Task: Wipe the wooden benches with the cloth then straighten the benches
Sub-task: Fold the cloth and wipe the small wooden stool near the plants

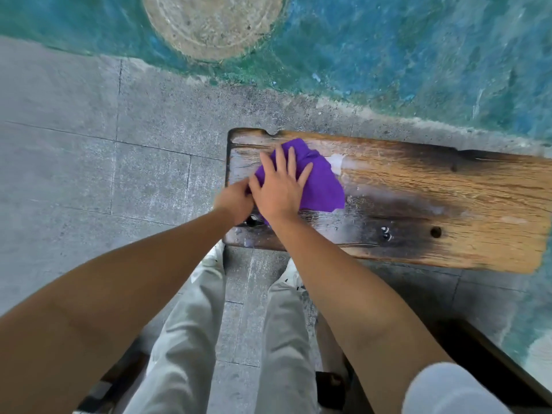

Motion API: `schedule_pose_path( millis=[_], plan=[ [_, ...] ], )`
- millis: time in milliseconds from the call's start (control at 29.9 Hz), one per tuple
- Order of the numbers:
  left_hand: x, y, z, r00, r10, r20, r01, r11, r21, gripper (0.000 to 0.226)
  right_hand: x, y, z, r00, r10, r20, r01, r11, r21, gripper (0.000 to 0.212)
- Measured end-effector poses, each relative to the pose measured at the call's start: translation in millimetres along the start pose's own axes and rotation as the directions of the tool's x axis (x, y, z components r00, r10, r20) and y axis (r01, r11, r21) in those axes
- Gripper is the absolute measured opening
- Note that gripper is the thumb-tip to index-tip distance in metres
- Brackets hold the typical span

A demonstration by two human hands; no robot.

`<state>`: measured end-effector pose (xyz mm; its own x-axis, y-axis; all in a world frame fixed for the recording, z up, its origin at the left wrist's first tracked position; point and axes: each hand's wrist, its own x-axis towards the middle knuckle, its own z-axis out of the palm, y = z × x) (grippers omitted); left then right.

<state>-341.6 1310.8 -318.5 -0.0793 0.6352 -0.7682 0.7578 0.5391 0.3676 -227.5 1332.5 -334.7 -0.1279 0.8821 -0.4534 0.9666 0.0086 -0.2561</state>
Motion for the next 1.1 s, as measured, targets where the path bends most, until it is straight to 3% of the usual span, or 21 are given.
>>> schedule_pose_path(
  millis=[100,200,301,468,635,802,902,969,1036,1069,1102],
  plan=[
    [0.7,-17.8,-9.5,0.991,0.049,-0.122,-0.035,0.993,0.112,0.033,-4.0,16.1,19.8,0.988,-0.156,0.004,0.155,0.977,-0.148,0.064],
    [-2.7,-37.8,-15.1,0.929,0.224,-0.295,-0.106,0.924,0.367,0.054,-12.5,55.7,31.7,0.954,-0.299,-0.013,0.288,0.931,-0.224,0.066],
    [11.6,-19.8,-9.5,0.896,0.376,-0.237,-0.233,0.851,0.471,0.069,-6.3,122.3,24.8,0.957,-0.274,-0.093,0.242,0.934,-0.263,0.066],
    [30.5,25.1,34.5,0.893,0.428,-0.140,-0.285,0.778,0.559,0.078,-15.1,230.9,7.0,0.988,-0.018,-0.154,-0.018,0.972,-0.233,0.067],
    [32.0,66.9,84.9,0.952,0.281,-0.121,-0.150,0.772,0.617,0.102,-43.3,340.2,-17.9,0.942,0.245,-0.228,-0.275,0.955,-0.111,0.066],
    [39.0,72.0,95.1,0.958,0.255,-0.131,-0.111,0.753,0.649,0.110,-46.5,409.1,-51.7,0.915,0.294,-0.278,-0.299,0.954,0.025,0.079],
    [41.8,78.4,99.1,0.956,0.270,-0.114,-0.125,0.727,0.676,0.111,-55.9,426.6,-60.6,0.765,0.513,-0.389,-0.528,0.846,0.078,0.101],
    [45.2,83.1,100.7,0.950,0.284,-0.133,-0.120,0.721,0.683,0.111,-53.9,424.3,-63.8,0.607,0.725,-0.325,-0.682,0.685,0.256,0.110],
    [44.3,88.1,103.0,0.955,0.270,-0.127,-0.111,0.717,0.688,0.111,-42.1,413.2,-65.2,0.491,0.838,-0.238,-0.743,0.545,0.387,0.104],
    [41.9,92.0,110.1,0.958,0.265,-0.112,-0.116,0.712,0.692,0.111,-37.6,407.3,-64.9,0.477,0.844,-0.247,-0.754,0.537,0.379,0.098],
    [40.5,93.4,113.3,0.960,0.259,-0.106,-0.116,0.712,0.693,0.111,-30.6,395.9,-62.8,0.512,0.814,-0.275,-0.734,0.581,0.351,0.093]
  ],
)
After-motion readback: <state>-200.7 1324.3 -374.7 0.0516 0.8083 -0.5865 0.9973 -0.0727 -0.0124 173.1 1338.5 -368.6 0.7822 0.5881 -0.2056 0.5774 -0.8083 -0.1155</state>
